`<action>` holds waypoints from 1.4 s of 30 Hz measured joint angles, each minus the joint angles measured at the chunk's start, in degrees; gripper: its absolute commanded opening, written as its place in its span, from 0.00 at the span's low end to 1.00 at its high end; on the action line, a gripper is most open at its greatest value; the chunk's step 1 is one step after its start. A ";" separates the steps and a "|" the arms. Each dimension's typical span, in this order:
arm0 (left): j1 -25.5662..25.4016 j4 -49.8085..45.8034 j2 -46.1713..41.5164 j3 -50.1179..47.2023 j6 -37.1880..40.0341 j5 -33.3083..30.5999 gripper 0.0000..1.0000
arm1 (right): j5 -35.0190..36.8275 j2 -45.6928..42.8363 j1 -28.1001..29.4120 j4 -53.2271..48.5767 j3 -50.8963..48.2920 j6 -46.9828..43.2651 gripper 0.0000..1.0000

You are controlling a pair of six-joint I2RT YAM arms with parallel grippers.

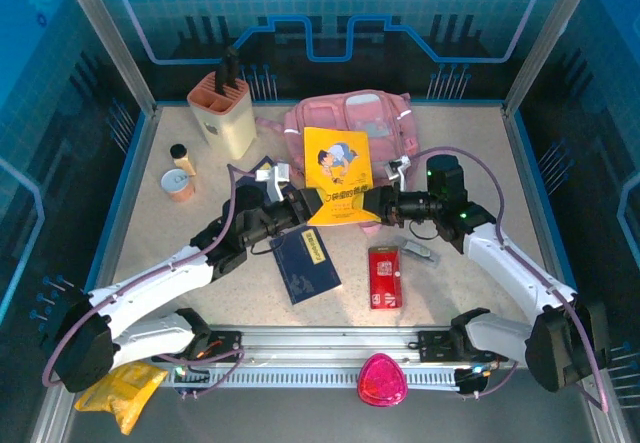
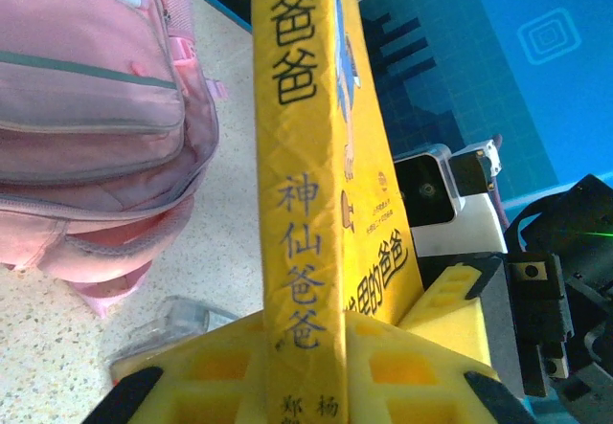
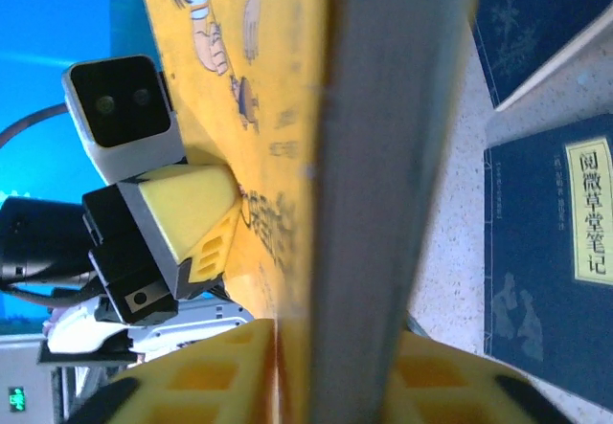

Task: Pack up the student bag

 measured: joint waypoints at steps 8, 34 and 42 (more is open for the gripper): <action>-0.68 -3.17 0.15 0.04 2.80 -0.44 0.44 | 1.62 -1.09 -1.55 -8.31 1.97 -7.19 0.08; -1.27 -31.56 35.19 33.44 51.01 -7.74 0.72 | 17.22 -13.86 -25.68 -36.35 -2.08 -25.16 0.07; -1.77 -33.59 48.41 45.75 61.18 -10.43 0.76 | 19.39 -14.43 -28.55 -37.22 -2.99 -25.16 0.07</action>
